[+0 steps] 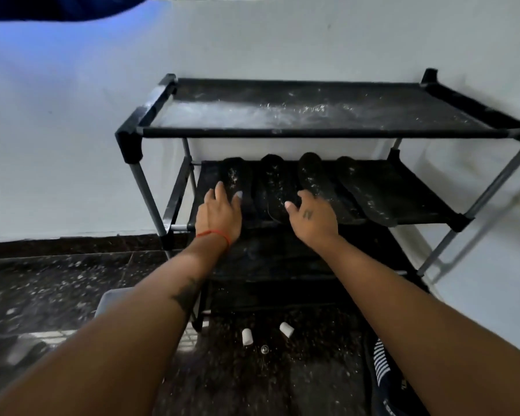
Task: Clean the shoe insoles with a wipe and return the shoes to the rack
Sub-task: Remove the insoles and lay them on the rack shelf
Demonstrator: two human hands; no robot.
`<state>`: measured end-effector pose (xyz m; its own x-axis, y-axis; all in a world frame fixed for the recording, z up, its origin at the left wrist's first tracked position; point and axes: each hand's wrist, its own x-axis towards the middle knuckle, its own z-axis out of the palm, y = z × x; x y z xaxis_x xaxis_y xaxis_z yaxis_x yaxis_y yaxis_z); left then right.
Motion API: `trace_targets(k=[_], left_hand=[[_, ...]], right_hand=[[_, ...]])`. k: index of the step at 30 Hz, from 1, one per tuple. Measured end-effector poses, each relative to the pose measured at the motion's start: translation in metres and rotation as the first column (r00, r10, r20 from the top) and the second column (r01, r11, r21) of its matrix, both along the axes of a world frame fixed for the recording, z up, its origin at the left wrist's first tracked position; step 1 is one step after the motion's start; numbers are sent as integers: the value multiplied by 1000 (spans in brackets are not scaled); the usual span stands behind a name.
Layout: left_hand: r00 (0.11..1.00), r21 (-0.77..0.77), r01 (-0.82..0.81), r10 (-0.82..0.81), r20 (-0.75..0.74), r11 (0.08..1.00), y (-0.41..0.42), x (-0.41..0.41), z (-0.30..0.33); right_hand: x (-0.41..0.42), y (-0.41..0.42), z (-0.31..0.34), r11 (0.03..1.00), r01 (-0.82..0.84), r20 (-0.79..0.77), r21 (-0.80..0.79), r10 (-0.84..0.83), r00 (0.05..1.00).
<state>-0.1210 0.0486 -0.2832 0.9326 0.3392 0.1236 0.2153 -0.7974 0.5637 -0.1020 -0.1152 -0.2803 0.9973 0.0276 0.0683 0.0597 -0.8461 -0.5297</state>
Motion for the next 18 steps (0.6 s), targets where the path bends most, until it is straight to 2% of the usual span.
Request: trace_targets(k=[4, 10, 13, 15, 18], left_hand=[[993, 82, -77, 83, -82, 994, 2, 23, -3], [976, -5, -168, 166, -141, 986, 11, 35, 3], [972, -159, -197, 172, -159, 967, 16, 32, 9], [972, -296, -218, 181, -149, 930, 20, 28, 8], [975, -511, -223, 183, -127, 830, 22, 15, 7]], right_hand=[[22, 10, -2, 991, 91, -72, -94, -98, 993], [34, 11, 6, 968, 227, -128, 103, -213, 969], [31, 8, 11, 946, 247, -173, 210, -213, 962], [28, 6, 14, 900, 273, -220, 338, -206, 953], [16, -2, 16, 736, 323, -346, 595, -128, 929]])
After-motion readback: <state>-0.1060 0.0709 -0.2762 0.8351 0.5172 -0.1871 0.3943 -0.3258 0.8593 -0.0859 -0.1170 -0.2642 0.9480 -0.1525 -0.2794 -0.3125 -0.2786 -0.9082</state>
